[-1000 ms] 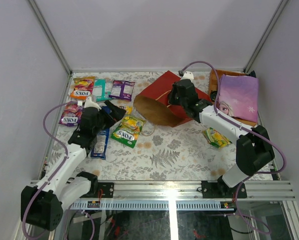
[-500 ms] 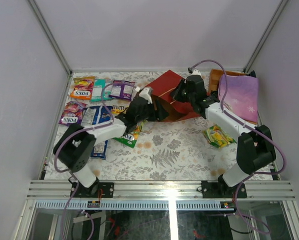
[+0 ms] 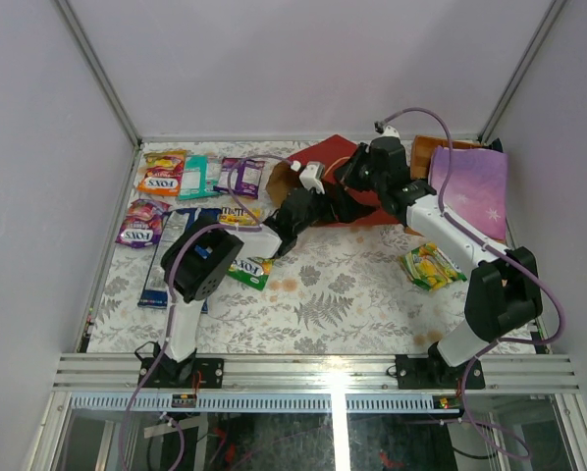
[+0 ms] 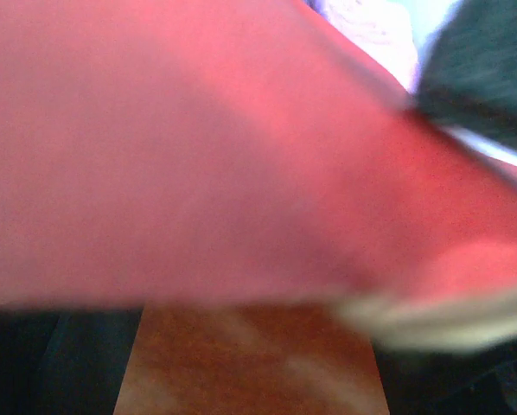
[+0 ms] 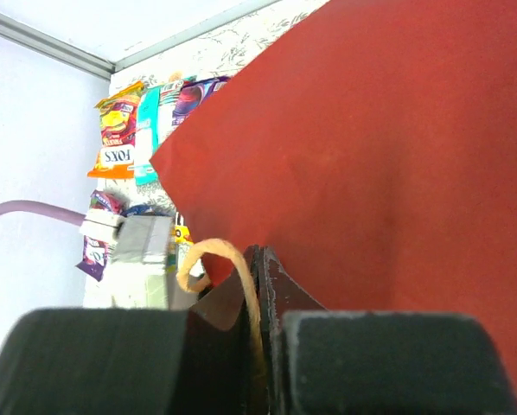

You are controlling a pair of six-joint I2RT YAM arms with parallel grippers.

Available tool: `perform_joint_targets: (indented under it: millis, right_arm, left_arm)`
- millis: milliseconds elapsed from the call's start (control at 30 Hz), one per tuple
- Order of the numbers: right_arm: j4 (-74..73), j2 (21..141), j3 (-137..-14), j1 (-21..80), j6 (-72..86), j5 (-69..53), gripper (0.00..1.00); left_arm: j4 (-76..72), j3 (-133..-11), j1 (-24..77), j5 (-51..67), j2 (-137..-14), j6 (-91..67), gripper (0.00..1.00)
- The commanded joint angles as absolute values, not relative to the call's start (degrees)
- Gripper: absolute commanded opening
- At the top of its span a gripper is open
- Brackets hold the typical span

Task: Take the snacks out of the paper bag
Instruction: Take out the snack from the paper bag.

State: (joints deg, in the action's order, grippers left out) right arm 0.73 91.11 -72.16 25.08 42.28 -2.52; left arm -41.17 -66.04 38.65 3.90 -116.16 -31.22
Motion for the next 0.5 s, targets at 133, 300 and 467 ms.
perform_joint_targets:
  millis: [133,300,467]
  right_arm:
    - [5.68,87.12,-73.15,24.72,46.55,-3.12,0.0]
    - [8.35,85.1,-71.19,24.26,48.34,-3.78,0.0]
    - [9.94,84.04,-70.65,24.07,49.05,-4.55,0.0]
  left_arm:
    - [-59.61,-71.24,39.11,-2.75,-127.36,-36.34,1.0]
    - [-61.56,-78.03,39.3,-5.67,-135.03,-39.62,1.0]
    - [-61.74,-84.22,40.22,-8.23,-140.55,-41.4,1.0]
